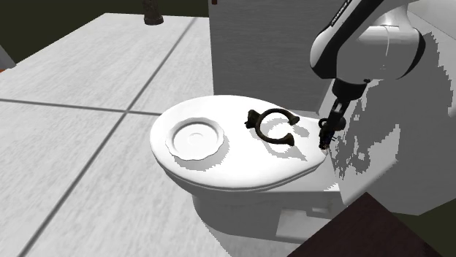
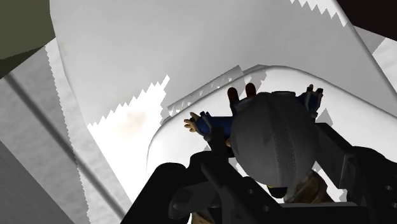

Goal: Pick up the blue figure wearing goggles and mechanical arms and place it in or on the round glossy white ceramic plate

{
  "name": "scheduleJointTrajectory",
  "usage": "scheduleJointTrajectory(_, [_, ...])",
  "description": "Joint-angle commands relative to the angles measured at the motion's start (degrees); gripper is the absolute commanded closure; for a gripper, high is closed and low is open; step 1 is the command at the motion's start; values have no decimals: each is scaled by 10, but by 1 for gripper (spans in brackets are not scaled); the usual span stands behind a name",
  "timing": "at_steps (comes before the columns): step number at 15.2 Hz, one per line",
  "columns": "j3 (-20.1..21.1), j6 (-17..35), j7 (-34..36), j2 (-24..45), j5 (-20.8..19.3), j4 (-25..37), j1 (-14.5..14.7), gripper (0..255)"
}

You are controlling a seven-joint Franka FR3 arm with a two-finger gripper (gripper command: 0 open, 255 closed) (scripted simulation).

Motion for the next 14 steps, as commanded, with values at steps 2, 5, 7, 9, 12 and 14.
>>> scheduleJointTrajectory(2, [-5,-12,-2,1,-2,2,-6,255])
scheduleJointTrajectory(5, [-14,-29,5,-19,-15,0,1,255])
scheduleJointTrajectory(7, [-19,-42,11,-32,-24,0,5,255])
scheduleJointTrajectory(9, [-24,-54,16,-46,-32,0,9,255])
scheduleJointTrajectory(12, [-31,-73,23,-65,-45,1,14,255])
scheduleJointTrajectory(14, [-35,-86,28,-78,-53,2,17,255])
